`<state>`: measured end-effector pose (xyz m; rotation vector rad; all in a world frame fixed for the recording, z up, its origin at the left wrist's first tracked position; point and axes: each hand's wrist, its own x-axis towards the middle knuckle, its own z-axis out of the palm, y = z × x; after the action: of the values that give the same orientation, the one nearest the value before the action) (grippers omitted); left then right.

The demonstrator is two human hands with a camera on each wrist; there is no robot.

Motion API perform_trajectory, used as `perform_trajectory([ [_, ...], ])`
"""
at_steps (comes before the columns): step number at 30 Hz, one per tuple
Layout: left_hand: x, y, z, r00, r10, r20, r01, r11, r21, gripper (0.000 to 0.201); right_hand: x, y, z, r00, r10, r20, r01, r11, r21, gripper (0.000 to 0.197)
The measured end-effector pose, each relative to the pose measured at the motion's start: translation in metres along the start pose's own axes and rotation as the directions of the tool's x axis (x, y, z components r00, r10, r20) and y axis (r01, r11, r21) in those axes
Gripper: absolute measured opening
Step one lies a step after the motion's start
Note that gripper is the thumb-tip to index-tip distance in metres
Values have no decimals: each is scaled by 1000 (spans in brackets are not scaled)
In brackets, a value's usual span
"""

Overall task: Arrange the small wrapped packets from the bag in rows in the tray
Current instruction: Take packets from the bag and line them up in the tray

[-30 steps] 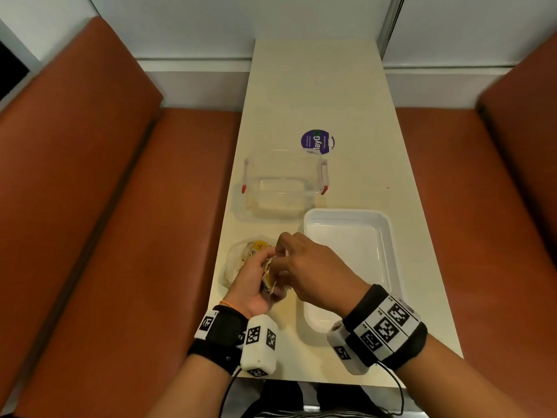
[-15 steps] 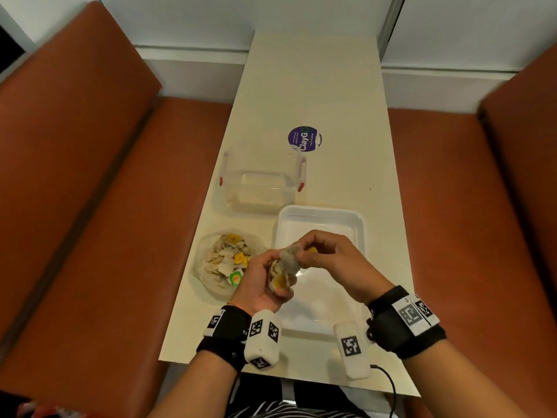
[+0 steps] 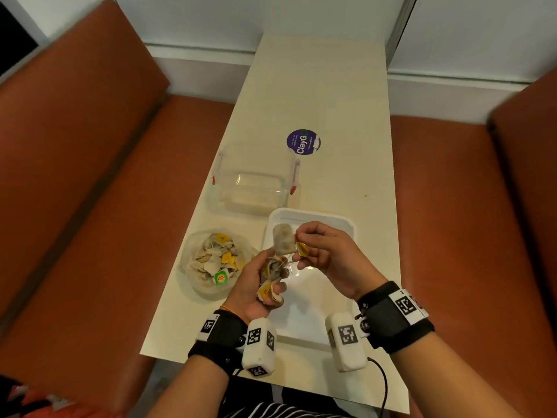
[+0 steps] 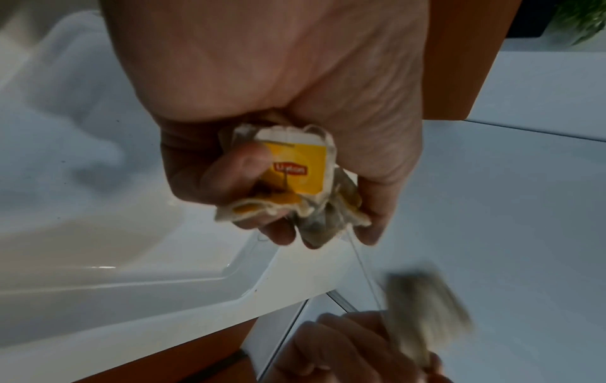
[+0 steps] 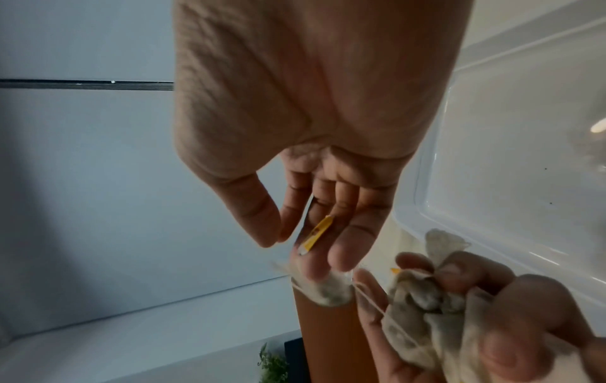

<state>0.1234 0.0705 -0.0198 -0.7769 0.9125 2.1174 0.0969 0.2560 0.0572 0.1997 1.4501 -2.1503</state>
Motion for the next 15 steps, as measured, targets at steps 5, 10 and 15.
perform_trajectory([
  [5,-5,1,8,997,33,72,-33,999,-3,33,7,8,-10,990,104,-98,-103,995,18,12],
  [10,-7,4,15,995,74,63,-72,997,-36,20,14,15,-16,981,148,-123,-151,988,-14,17],
  [15,-7,13,16,991,129,45,-124,988,-87,23,10,12,-17,991,50,-126,-95,918,-385,21],
])
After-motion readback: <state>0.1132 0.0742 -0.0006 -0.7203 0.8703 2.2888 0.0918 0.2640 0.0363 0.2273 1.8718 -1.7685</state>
